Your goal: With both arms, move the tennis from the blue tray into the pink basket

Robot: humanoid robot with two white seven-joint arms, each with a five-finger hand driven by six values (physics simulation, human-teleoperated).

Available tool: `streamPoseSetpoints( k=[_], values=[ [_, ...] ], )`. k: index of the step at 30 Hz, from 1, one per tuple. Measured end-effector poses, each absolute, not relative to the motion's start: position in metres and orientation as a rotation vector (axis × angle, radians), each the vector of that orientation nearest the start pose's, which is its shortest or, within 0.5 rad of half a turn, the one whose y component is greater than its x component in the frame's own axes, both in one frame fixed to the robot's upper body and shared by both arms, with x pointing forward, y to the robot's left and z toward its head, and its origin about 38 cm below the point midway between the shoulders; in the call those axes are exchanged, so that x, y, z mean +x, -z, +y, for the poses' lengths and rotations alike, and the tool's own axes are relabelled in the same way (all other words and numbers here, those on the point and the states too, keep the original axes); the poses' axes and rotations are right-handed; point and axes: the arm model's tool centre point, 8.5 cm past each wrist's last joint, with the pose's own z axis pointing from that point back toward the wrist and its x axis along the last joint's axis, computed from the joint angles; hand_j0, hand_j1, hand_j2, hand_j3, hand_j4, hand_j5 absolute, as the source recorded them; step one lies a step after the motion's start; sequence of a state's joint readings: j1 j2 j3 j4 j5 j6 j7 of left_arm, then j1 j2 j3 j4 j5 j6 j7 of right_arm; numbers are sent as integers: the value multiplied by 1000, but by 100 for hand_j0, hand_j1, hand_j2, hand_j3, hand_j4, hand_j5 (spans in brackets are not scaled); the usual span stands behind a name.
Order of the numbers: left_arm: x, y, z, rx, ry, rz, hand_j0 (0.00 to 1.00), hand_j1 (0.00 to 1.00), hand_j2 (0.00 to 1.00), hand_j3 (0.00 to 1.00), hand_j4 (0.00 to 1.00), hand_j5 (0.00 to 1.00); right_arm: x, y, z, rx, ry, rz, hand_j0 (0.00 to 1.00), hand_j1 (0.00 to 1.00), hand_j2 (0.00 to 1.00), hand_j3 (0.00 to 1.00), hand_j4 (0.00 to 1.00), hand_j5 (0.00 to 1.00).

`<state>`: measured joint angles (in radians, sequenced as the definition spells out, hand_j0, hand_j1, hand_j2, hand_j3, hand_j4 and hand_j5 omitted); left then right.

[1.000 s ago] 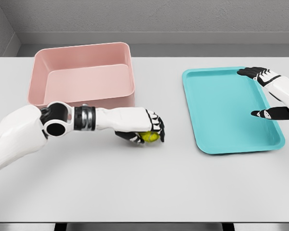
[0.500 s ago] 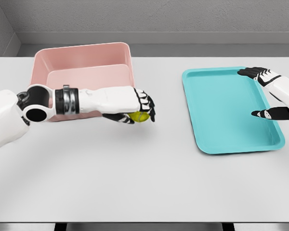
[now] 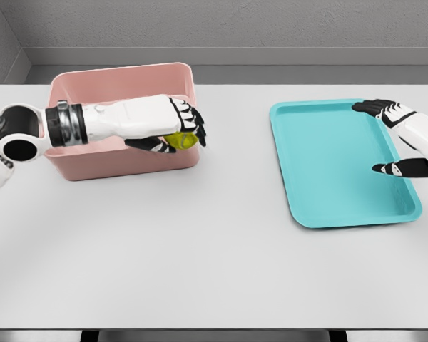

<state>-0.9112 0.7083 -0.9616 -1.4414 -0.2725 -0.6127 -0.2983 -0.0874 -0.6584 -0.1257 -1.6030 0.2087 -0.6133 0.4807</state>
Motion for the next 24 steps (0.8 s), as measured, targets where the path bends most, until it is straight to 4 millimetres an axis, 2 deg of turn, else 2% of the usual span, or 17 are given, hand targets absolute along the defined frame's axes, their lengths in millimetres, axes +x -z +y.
streamPoseSetpoints(
  k=[6,15,16,17,18,21,24],
  values=[
    [470,-255,220,-407,-2709,2296,64,64,64,64,64,64,360,-217,-386,-469,-1406,-1787,100,100,100,100,100,100],
    [496,-241,262,-554,-2814,2363,70,70,70,70,70,70,360,-217,-386,-469,-1406,-1787,100,100,100,100,100,100],
    [498,-240,266,-571,-2825,2370,76,76,76,76,76,76,360,-217,-386,-469,-1406,-1787,100,100,100,100,100,100],
    [501,-239,271,-588,-2833,2379,96,96,96,96,96,96,360,-217,-386,-469,-1406,-1787,100,100,100,100,100,100],
    [502,-238,276,-604,-2837,2391,100,100,100,100,100,100,360,-217,-386,-469,-1406,-1787,100,100,100,100,100,100],
    [505,-239,284,-638,-2828,2426,100,100,100,100,100,100,360,-217,-386,-469,-1406,-1787,100,100,100,100,100,100],
    [504,-240,284,-636,-2811,2447,100,100,100,100,100,100,360,-217,-386,-469,-1406,-1787,100,100,100,100,100,100]
  ],
)
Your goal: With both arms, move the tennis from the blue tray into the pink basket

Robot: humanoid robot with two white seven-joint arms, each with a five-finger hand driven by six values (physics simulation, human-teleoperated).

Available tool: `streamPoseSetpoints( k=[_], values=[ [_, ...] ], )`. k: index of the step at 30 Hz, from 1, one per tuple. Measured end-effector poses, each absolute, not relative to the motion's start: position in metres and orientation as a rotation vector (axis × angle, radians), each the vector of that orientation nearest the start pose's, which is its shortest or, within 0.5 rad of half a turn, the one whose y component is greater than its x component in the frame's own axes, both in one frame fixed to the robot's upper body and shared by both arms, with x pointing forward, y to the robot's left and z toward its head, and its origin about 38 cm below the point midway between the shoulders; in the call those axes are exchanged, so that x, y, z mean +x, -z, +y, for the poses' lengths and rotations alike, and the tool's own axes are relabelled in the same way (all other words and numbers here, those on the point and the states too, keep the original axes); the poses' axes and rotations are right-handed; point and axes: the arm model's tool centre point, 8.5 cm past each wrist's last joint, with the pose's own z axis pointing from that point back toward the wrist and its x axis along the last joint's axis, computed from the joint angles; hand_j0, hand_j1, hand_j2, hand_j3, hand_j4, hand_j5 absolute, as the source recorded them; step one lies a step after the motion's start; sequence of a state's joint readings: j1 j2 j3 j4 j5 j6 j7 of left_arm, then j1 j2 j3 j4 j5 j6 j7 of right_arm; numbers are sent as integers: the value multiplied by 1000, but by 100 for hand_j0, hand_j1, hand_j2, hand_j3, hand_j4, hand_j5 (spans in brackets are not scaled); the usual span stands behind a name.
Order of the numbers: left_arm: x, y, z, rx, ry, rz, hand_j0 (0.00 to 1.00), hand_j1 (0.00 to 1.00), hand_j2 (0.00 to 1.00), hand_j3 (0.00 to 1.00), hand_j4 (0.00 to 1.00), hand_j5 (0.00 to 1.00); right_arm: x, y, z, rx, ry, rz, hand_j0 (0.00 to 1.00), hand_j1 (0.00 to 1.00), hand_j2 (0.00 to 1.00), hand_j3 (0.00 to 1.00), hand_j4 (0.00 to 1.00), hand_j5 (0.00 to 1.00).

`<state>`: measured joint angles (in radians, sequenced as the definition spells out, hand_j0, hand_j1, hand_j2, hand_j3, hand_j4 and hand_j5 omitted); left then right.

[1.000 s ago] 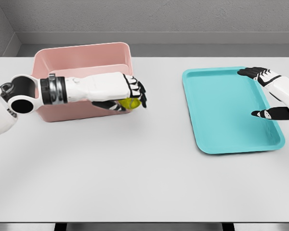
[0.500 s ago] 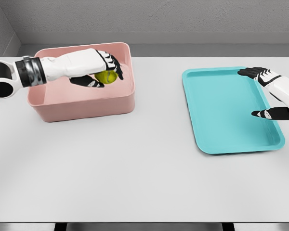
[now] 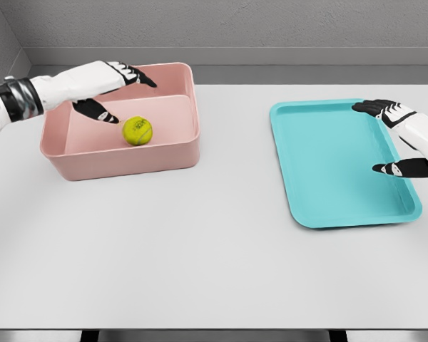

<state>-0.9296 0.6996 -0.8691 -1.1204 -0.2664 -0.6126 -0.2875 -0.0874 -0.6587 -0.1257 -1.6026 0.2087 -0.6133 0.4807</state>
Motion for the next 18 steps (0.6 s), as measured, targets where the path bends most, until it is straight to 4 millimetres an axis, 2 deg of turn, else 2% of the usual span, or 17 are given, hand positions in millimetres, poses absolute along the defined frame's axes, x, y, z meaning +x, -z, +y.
streamPoseSetpoints(
  k=[4,8,10,11,18],
  values=[
    [502,-244,284,420,1853,-1639,100,100,100,100,100,100,360,-217,-386,-469,-1406,-1787,100,100,100,100,100,100],
    [498,-240,297,414,1825,-1625,100,100,100,100,100,100,360,-217,-386,-469,-1406,-1787,100,100,100,100,100,100],
    [488,-220,314,395,1797,-1580,100,100,100,100,100,100,360,-217,-386,-469,-1406,-1787,100,100,100,100,100,100],
    [486,-220,323,406,1781,-1572,100,100,100,100,100,100,360,-217,-386,-469,-1406,-1787,100,100,100,100,100,100],
    [476,-244,386,536,1713,-1515,100,100,100,100,100,100,360,-217,-386,-469,-1406,-1787,100,100,100,100,100,100]
  ],
)
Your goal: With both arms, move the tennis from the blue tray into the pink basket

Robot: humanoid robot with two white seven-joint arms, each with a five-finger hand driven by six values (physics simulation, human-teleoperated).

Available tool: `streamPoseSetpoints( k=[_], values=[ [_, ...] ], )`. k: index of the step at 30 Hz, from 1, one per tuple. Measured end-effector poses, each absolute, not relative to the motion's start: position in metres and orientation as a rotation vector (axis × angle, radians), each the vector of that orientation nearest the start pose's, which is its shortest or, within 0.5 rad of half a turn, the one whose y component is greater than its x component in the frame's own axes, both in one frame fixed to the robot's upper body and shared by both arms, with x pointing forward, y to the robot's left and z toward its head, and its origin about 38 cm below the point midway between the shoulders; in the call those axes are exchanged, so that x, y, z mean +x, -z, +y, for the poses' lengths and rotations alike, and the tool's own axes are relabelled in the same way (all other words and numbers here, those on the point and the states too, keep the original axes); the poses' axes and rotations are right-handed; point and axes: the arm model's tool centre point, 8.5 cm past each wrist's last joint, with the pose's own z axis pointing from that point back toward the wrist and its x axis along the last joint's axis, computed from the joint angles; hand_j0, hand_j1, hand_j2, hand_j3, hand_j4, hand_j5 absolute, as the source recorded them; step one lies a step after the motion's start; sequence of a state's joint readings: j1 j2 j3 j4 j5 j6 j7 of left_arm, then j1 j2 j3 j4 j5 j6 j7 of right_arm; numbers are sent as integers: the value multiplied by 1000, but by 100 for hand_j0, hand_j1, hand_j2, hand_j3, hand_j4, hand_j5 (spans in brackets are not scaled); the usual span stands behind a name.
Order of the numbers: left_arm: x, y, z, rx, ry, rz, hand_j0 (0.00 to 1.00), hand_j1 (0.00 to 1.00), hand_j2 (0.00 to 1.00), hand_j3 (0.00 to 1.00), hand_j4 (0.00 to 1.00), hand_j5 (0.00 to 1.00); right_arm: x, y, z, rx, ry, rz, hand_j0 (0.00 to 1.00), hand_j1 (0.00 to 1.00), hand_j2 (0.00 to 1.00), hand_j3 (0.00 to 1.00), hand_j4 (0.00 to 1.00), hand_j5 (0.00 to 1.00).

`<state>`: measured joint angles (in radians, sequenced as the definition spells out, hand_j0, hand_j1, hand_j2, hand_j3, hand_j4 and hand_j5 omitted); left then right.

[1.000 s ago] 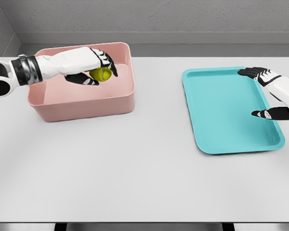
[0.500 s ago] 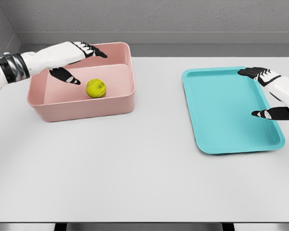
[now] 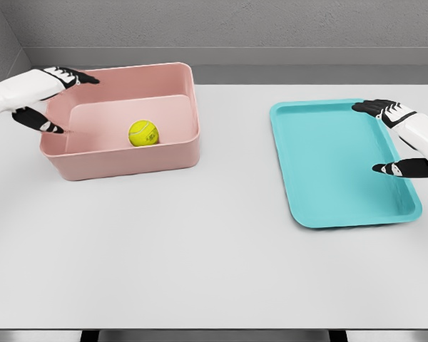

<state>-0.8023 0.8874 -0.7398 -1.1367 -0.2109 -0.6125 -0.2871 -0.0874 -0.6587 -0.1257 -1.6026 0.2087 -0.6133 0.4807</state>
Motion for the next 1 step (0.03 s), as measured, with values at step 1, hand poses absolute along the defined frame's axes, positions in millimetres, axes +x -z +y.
streamPoseSetpoints(
  k=[1],
  values=[
    [475,-248,391,550,1707,-1513,100,100,100,100,100,100,360,-217,-386,-469,-1406,-1787,100,100,100,100,100,100]
  ],
)
